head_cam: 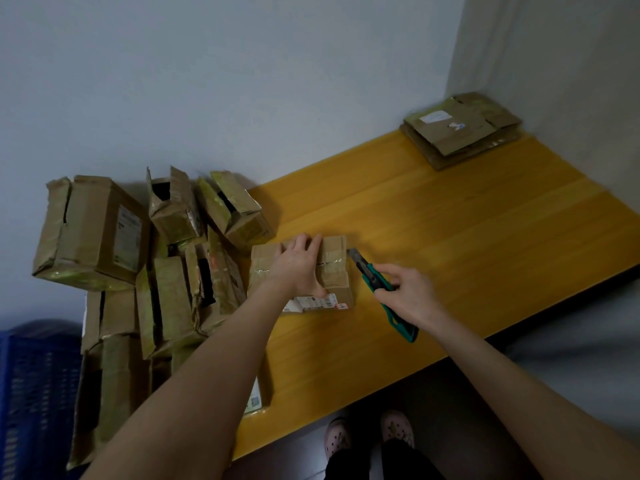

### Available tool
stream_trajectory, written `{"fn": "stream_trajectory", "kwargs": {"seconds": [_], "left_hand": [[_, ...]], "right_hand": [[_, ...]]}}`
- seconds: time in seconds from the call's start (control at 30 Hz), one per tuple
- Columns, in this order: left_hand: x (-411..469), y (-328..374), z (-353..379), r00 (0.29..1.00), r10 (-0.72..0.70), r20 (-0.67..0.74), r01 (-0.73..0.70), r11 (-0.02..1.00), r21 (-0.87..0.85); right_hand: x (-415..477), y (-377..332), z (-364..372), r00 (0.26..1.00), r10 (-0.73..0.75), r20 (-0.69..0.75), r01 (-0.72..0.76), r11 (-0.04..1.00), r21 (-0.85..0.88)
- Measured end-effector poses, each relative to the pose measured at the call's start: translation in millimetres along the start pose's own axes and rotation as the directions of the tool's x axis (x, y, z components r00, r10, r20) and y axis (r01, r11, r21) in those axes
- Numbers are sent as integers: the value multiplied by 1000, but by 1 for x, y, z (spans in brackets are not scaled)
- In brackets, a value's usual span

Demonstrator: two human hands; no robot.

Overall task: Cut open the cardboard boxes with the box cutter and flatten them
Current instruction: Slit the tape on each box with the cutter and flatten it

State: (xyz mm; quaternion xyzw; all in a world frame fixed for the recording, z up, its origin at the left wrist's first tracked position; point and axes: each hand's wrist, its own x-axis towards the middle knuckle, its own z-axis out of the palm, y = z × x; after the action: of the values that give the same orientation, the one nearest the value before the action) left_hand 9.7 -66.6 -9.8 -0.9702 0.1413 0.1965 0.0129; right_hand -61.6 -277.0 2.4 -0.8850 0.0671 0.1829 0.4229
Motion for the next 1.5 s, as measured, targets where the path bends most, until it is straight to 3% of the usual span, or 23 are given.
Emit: {"fn": "stream_trajectory", "kwargs": {"seconds": [0.6, 0.67, 0.77, 0.87, 0.97, 1.07, 1.13, 1.2, 1.27, 1.33, 1.4, 1.5], "left_hand": [[-1, 2, 3, 998, -36, -47, 35, 999, -24], [-1, 3, 3, 998, -44, -37, 42, 998, -46], [-1, 3, 0, 999, -50, -7, 50, 997, -63], [-4, 5, -4, 996, 91, 22, -92, 995, 49], [-12, 7, -3, 946, 324, 27, -320, 913, 254], [-29, 0, -6, 938, 346, -38, -309, 879, 364], [-43, -9, -6, 957, 172, -234, -121, 969, 215], [-52, -14, -6, 916, -165, -365, 128, 984, -124], [-51, -16, -8, 886, -422, -193, 312, 850, -425], [-42, -17, -5, 873, -483, 65, 414, 665, -622], [-38, -14, -3, 872, -462, 161, 421, 540, -729], [-31, -11, -1, 878, -460, 137, 403, 551, -731]], "right_hand": [[-24, 13, -5, 987, -16, 163, 0, 995, 97], [-25, 13, -11, 990, 5, 143, -20, 994, 104], [-23, 13, -21, 995, 97, 30, -102, 963, 251], [-14, 6, -25, 992, 128, 12, -124, 926, 358], [1, -9, -23, 989, 139, -57, -106, 915, 390], [19, -24, -17, 985, 135, -103, -83, 910, 406], [32, -33, -12, 986, 135, -97, -87, 916, 393], [43, -42, -7, 987, 142, -78, -101, 918, 384], [49, -46, -3, 984, 168, -57, -133, 913, 385], [52, -48, 5, 981, 191, -24, -165, 899, 405], [50, -48, 15, 979, 204, -27, -177, 903, 391], [50, -47, 21, 974, 219, -60, -186, 921, 343]]}}
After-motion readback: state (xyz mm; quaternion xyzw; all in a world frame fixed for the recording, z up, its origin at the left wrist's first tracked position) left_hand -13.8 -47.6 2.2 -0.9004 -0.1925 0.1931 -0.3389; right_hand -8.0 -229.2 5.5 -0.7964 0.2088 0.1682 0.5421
